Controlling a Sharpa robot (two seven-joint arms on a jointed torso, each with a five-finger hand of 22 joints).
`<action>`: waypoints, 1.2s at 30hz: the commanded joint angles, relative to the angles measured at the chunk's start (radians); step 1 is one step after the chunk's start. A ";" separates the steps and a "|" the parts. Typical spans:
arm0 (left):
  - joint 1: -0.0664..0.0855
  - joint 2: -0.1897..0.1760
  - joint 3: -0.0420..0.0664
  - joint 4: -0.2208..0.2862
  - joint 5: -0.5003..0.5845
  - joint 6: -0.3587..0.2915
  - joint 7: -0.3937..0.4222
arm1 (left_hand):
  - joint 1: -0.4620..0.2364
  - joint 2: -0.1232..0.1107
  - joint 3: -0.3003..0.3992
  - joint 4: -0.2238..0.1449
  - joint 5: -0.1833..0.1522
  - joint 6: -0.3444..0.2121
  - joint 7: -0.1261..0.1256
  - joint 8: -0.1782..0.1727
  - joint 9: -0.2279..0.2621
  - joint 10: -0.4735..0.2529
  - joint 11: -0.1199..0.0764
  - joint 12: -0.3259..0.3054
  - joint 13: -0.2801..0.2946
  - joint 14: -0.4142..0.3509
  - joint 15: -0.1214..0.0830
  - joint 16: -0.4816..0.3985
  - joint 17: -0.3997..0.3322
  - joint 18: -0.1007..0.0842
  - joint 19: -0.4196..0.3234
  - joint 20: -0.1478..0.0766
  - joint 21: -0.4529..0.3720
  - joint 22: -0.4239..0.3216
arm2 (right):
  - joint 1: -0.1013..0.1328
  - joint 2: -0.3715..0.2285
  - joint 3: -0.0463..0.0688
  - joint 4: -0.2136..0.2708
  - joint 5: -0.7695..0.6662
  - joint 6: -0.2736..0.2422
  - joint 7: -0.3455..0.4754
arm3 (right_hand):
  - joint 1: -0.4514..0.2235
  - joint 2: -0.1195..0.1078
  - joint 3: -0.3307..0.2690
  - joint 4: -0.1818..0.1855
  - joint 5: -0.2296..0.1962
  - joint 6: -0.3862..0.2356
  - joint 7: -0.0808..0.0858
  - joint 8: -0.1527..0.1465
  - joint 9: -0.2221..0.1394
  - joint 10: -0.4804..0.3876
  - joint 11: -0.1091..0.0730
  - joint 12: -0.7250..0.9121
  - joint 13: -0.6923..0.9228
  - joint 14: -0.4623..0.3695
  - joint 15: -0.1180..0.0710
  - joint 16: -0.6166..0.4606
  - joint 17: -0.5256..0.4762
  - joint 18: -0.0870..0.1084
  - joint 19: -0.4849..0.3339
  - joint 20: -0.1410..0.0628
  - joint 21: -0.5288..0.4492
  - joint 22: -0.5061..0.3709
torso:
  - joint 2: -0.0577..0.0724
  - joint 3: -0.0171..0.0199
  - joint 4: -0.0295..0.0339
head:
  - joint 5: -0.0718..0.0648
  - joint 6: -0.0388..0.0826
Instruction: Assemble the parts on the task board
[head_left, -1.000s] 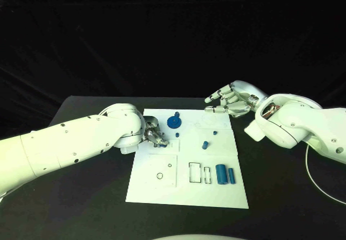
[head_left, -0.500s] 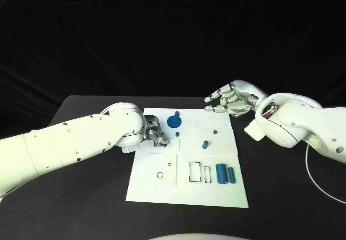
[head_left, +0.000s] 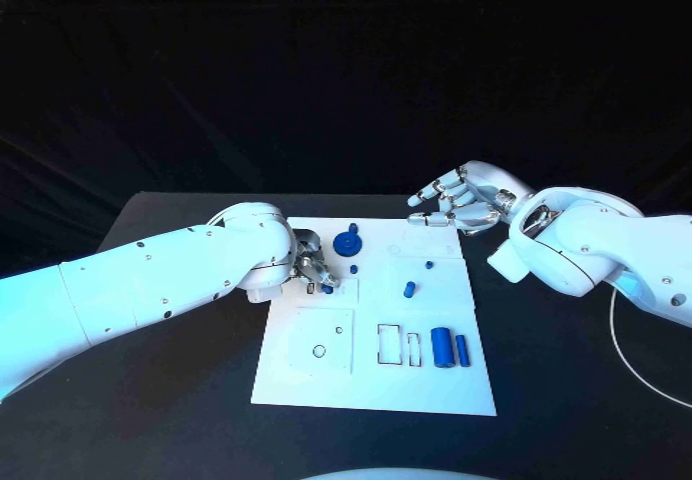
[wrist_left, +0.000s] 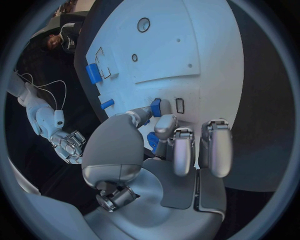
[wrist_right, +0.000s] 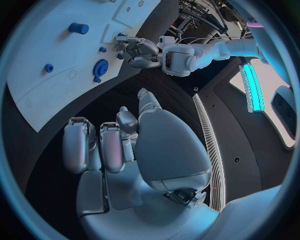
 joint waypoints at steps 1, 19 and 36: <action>-0.011 0.009 -0.009 -0.008 0.006 0.047 -0.008 | -0.016 0.005 0.048 -0.055 0.000 0.006 -0.006 -0.009 -0.002 0.010 0.000 0.010 0.005 0.105 -0.009 0.003 0.263 -0.007 0.069 -0.004 0.002 0.162 | -0.001 0.000 0.000 0.002 -0.002 0.015 0.006 | 0.000 0.007 -0.005 -0.001 0.007 0.006 -0.002 0.004 0.001 0.002 -0.004 0.004 -0.001 0.049 -0.005 -0.007 -0.001 0.009 -0.006 0.000 -0.005 -0.001 | 0.000 -0.0005 0.0009 | -0.002 -0.002; -0.011 0.012 -0.011 -0.014 -0.007 0.057 -0.009 | -0.099 -0.005 -0.072 -0.019 -0.003 0.048 -0.018 -0.013 -0.011 0.031 -0.009 0.036 0.035 0.105 -0.016 0.003 0.263 -0.011 0.076 -0.012 0.012 0.179 | -0.001 -0.001 0.000 0.002 -0.001 0.016 0.009 | -0.002 0.007 -0.006 0.000 0.008 0.006 -0.002 0.004 0.001 0.000 -0.003 0.002 -0.003 0.048 -0.005 -0.009 -0.004 0.010 -0.008 0.000 -0.008 -0.005 | 0.000 -0.0018 0.0021 | -0.003 -0.006; -0.013 0.003 -0.009 -0.013 -0.022 0.007 -0.013 | -0.159 -0.001 -0.312 0.072 -0.016 0.071 -0.023 -0.015 -0.033 0.040 -0.013 0.043 0.042 0.105 -0.020 0.003 0.263 -0.016 0.084 -0.016 0.028 0.202 | -0.001 -0.002 0.000 0.002 0.005 0.009 0.012 | -0.037 0.011 -0.032 0.018 -0.066 0.003 -0.003 0.005 0.001 0.000 -0.003 0.003 -0.009 0.047 -0.004 -0.017 -0.011 0.012 -0.013 0.000 -0.015 -0.014 | 0.000 -0.0015 0.0008 | -0.002 -0.005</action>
